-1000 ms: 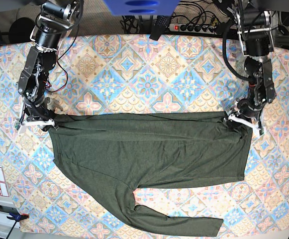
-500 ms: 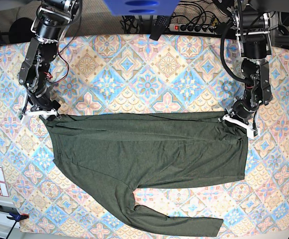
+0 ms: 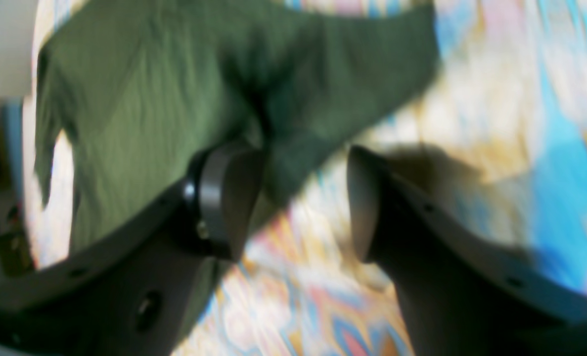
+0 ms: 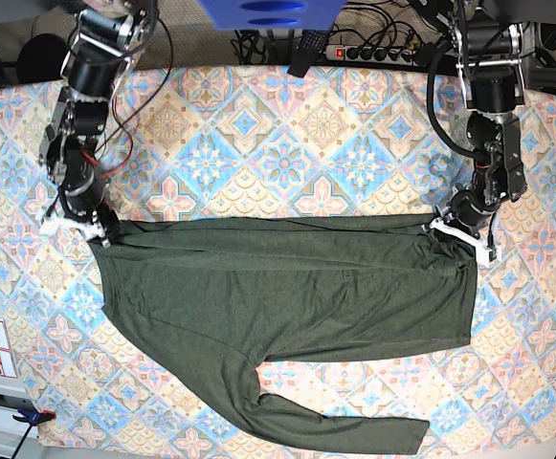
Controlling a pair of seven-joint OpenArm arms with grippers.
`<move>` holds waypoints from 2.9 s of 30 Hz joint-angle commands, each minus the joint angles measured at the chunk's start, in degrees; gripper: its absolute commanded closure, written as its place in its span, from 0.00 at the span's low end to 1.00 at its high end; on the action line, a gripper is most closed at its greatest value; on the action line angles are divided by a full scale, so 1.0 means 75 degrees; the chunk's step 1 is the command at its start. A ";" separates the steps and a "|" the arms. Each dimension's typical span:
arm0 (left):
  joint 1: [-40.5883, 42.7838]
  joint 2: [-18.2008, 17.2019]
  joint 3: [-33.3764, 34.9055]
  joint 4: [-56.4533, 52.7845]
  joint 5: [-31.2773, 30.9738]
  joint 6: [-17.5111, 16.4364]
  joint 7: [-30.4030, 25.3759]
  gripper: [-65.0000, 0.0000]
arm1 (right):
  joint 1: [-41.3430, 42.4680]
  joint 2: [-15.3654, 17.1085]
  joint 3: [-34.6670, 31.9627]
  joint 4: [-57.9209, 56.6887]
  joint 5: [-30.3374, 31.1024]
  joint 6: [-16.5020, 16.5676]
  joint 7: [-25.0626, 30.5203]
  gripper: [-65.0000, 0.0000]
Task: Fold the T-shirt properly
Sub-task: 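Pull the shirt edges with both grippers toward the collar end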
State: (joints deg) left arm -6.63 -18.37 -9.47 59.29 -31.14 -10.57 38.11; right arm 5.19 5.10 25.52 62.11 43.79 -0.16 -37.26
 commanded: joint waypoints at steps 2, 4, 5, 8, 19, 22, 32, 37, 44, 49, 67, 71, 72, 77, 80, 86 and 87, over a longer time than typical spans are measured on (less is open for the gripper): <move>-0.0047 -0.0088 0.0003 0.0036 0.0055 0.0043 0.0164 1.00 | 0.0134 0.0029 0.0003 -0.0187 0.0005 0.0004 -0.0067 0.51; -0.0047 -0.0088 0.0003 0.0036 0.0055 0.0043 0.0164 1.00 | 0.0298 0.0029 0.0003 -0.0304 0.0005 0.0004 -0.0067 0.51; -0.0047 -0.0088 0.0003 0.0036 0.0055 0.0043 0.0164 1.00 | 0.0357 0.0029 0.0003 -0.0328 -0.0007 0.0004 -0.0067 0.51; -0.0012 -0.0088 0.0003 0.0072 0.0055 0.0043 0.0164 1.00 | 0.0404 0.0029 0.0003 -0.0328 -0.0007 0.0004 -0.0067 0.66; 0.0738 -0.0452 0.0027 0.1525 0.0078 0.0043 0.0211 1.00 | 0.0029 0.0029 0.0014 0.0493 -0.0007 0.0004 -0.0102 1.00; 0.1008 -0.0499 0.0015 0.1806 0.0066 0.0043 0.0211 1.00 | -0.0346 0.0029 0.0014 0.0997 -0.0007 0.0004 -0.0102 1.00; 0.1980 -0.0979 0.0003 0.2193 0.0055 0.0032 0.0188 1.00 | -0.1683 0.0029 0.0413 0.2157 -0.0007 0.0004 -0.0114 1.00; 0.2707 -0.1038 0.0003 0.2943 0.0055 0.0032 0.0188 1.00 | -0.2386 0.0029 0.0436 0.2614 -0.0007 0.0004 -0.0114 1.00; 0.3657 -0.1061 -0.0044 0.3729 0.0055 0.0032 0.0188 1.00 | -0.3429 0.0029 0.0436 0.3353 -0.0007 0.0004 -0.0114 1.00; 0.4407 -0.1061 -0.0595 0.4127 0.0055 0.0032 0.0200 1.00 | -0.4086 0.0017 0.0425 0.3763 0.0016 0.0004 -0.0114 1.00; 0.5005 -0.1225 -0.0536 0.4162 0.0090 0.0032 0.0176 1.00 | -0.4519 0.0017 0.0413 0.3822 -0.0019 0.0004 -0.0126 0.90; 0.5005 -0.1225 -0.0536 0.4162 0.0066 0.0032 0.0211 0.98 | -0.4531 0.0017 0.0425 0.3833 -0.0019 -0.0031 -0.0126 0.81; 0.5016 -0.1225 -0.0548 0.4162 0.0066 0.0032 0.0211 0.95 | -0.4531 0.0017 0.0425 0.3833 -0.0019 -0.0031 -0.0126 0.80; 0.5251 -0.1272 -0.0595 0.4315 0.0055 0.0032 0.0223 0.74 | -0.4531 0.0017 0.0460 0.3833 -0.0019 -0.0031 -0.0126 0.78; 0.5462 -0.1272 -0.0595 0.4631 0.0078 0.0043 0.0457 0.63 | -0.4519 0.0005 0.0694 0.3845 -0.0019 -0.0031 -0.0126 0.78; 0.5473 -0.1272 -0.0747 0.5018 0.0102 0.0079 0.0879 0.43 | -0.4496 0.0005 0.1058 0.3904 -0.0031 -0.0031 -0.0126 0.78; 0.5473 -0.1260 -0.0899 0.5124 0.0102 0.0079 0.0891 0.41 | -0.4496 0.0005 0.1128 0.3904 -0.0031 -0.0031 -0.0126 0.78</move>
State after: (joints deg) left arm 34.17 -26.79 -15.27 96.57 -30.44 -10.31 45.58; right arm -28.40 4.40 33.43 90.13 43.53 -0.73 -39.22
